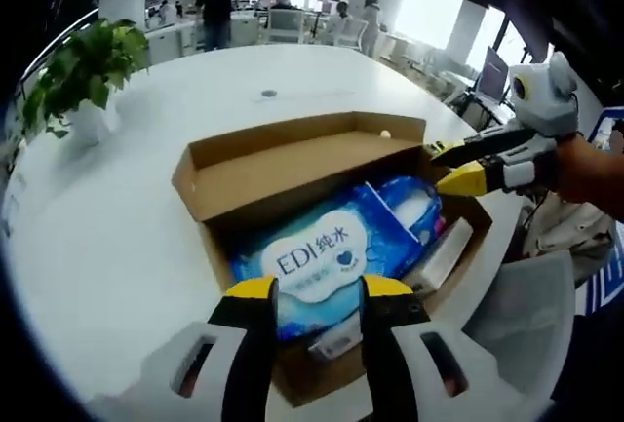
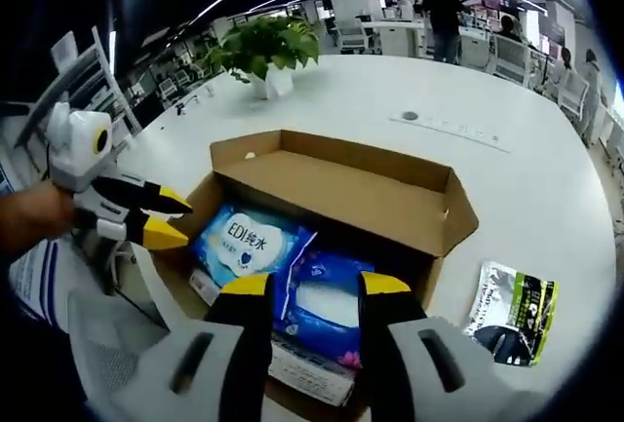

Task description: Operate the shoe box by opening the lid, removing the specified soft item, and placing it in the target area until the item is outside and the box remains undamaged.

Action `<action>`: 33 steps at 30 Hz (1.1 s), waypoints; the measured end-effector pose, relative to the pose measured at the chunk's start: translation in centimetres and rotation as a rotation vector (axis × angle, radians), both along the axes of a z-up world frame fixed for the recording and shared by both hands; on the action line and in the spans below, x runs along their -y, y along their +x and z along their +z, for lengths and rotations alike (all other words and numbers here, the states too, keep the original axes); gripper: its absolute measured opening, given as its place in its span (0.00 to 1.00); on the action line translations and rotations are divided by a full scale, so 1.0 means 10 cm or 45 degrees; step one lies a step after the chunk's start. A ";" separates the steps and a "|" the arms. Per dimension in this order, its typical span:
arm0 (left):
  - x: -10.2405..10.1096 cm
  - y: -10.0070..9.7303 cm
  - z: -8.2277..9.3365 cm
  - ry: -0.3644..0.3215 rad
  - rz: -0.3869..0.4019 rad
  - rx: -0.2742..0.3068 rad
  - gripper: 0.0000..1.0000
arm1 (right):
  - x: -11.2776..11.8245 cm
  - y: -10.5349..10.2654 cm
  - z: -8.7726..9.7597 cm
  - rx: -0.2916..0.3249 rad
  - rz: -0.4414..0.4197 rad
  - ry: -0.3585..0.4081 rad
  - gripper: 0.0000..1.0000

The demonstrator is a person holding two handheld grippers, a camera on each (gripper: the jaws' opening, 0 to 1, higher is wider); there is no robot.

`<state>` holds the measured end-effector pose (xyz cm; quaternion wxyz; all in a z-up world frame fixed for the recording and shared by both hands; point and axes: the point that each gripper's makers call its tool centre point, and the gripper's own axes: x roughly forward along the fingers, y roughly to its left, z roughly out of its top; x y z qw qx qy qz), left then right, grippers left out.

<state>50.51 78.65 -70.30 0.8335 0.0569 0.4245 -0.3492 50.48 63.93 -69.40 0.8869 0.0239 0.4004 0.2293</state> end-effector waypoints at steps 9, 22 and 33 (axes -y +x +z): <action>-0.05 0.02 -0.05 -0.021 0.001 0.000 0.31 | -0.21 0.09 -0.23 -0.052 0.049 -0.001 0.29; -0.07 0.03 -0.14 -0.021 0.001 -0.029 0.31 | -0.41 0.14 -0.50 -0.132 0.110 -0.011 0.24; -0.02 -0.02 -0.17 -0.020 -0.016 -0.041 0.30 | -0.43 0.11 -0.60 -0.163 0.158 -0.039 0.14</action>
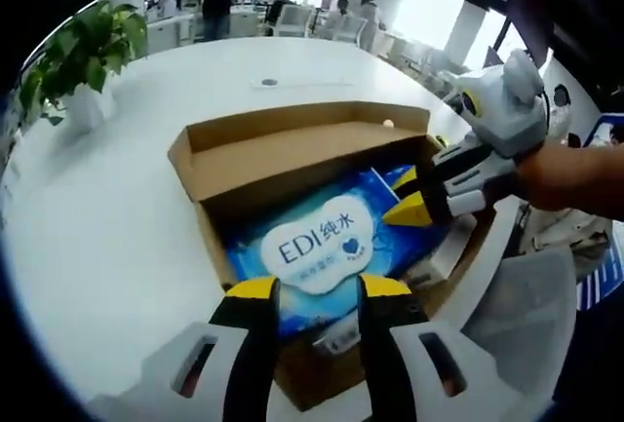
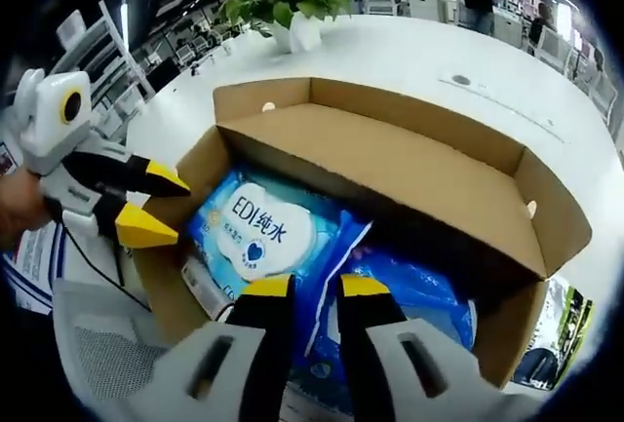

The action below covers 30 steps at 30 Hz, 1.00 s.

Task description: Operate the shoe box by opening the lid, removing the specified soft item, and placing it in the target area until the item is outside and the box remains undamaged.

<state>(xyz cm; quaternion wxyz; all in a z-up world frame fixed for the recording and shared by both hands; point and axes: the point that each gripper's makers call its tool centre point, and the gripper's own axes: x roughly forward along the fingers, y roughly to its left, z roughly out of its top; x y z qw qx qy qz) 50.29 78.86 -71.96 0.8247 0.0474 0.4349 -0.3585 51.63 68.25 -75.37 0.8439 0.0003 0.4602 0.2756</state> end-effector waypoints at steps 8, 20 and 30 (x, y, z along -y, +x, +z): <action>-0.03 -0.01 0.00 0.011 -0.003 -0.002 0.30 | -0.02 0.00 -0.02 0.006 0.019 0.003 0.04; 0.02 -0.01 -0.03 0.031 -0.014 -0.009 0.30 | 0.13 -0.02 0.09 0.038 -0.007 0.000 0.00; 0.11 0.06 -0.06 0.027 -0.016 -0.013 0.29 | 0.41 -0.07 0.23 0.063 -0.059 -0.011 0.00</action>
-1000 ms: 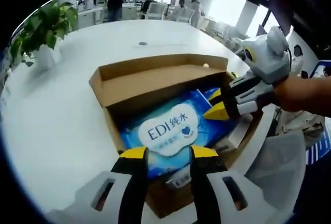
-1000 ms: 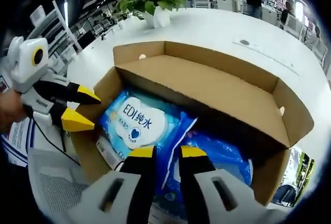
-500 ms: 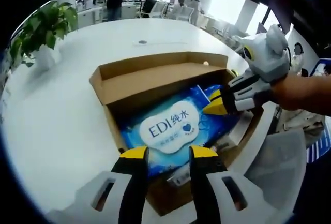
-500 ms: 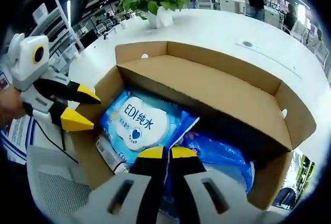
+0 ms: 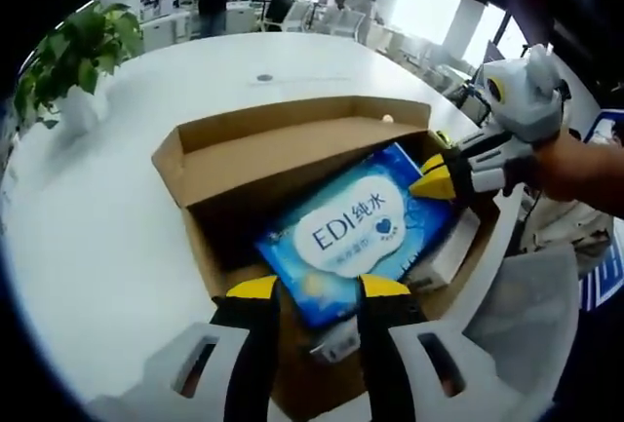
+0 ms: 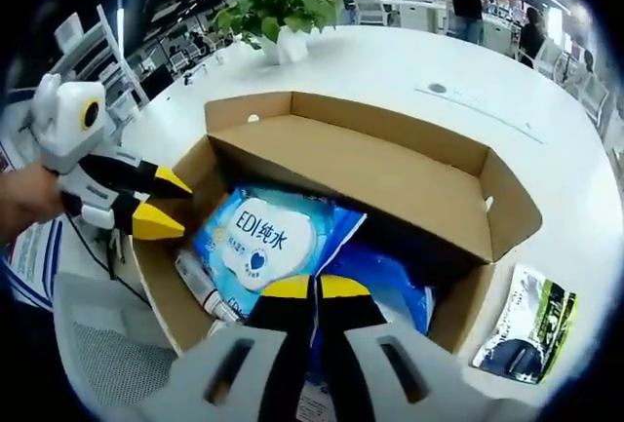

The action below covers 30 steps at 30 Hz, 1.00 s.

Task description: Operate the shoe box by opening the lid, removing the specified soft item, and placing it in the target area until the item is outside and the box remains undamaged.

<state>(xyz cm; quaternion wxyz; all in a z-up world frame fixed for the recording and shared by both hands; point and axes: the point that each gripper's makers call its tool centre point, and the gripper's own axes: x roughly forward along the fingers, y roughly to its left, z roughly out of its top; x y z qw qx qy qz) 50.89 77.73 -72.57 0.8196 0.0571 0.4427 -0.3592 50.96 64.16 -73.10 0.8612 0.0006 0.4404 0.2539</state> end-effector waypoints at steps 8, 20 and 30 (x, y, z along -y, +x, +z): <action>0.11 -0.01 -0.05 0.003 -0.014 -0.020 0.29 | 0.12 -0.05 0.06 0.015 -0.011 -0.008 0.00; 0.26 0.06 -0.12 0.001 -0.022 -0.047 0.26 | 0.35 -0.11 0.03 0.006 -0.061 -0.006 0.00; 0.38 0.09 -0.24 -0.019 -0.001 -0.127 0.15 | 0.37 -0.10 -0.01 0.002 -0.066 0.005 0.00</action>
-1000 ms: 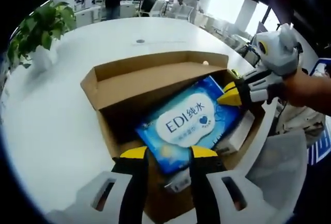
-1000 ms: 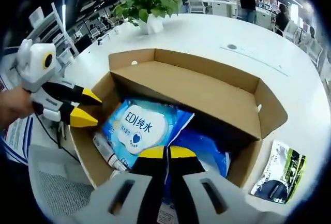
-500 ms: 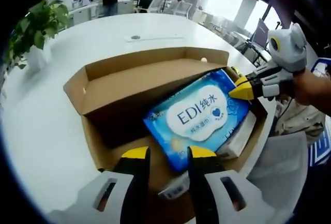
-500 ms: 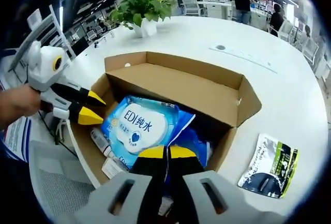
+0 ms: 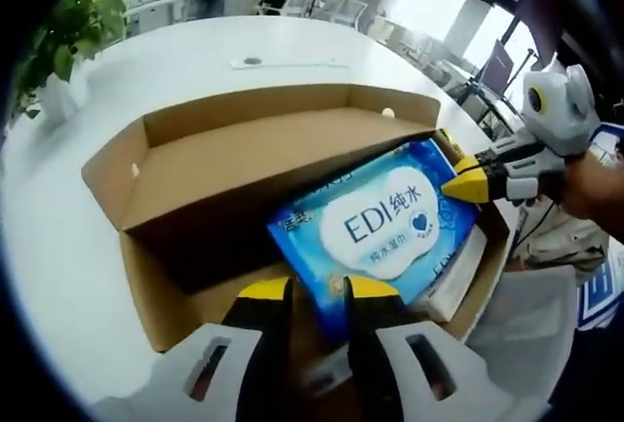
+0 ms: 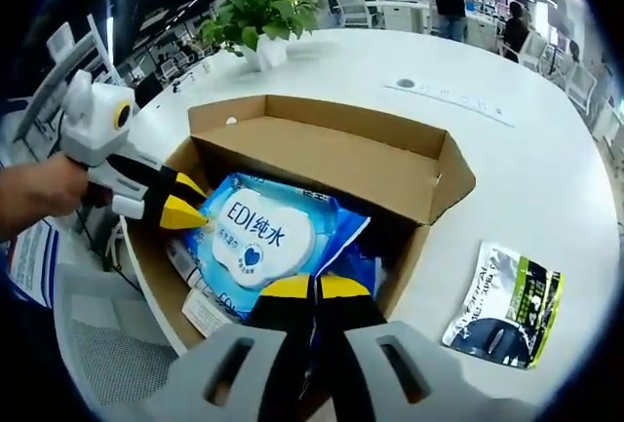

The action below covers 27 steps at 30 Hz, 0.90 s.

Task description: Operate the shoe box by opening the lid, removing the specified soft item, and placing it in the target area until the item is outside and the box remains undamaged.

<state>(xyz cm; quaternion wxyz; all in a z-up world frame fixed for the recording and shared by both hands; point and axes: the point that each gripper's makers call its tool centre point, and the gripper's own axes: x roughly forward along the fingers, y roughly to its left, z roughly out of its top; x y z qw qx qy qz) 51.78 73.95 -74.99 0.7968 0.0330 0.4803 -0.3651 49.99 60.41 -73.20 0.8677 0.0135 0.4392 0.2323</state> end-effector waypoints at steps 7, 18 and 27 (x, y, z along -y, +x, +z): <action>-0.01 0.01 -0.05 0.012 0.017 -0.019 0.08 | 0.00 0.00 -0.02 -0.004 0.001 0.007 0.00; -0.02 0.03 -0.10 0.030 0.019 -0.009 0.00 | 0.00 0.00 -0.04 -0.008 -0.008 0.016 0.00; -0.03 0.02 -0.04 -0.005 0.023 0.002 0.00 | 0.00 0.00 -0.02 0.001 -0.024 0.025 0.00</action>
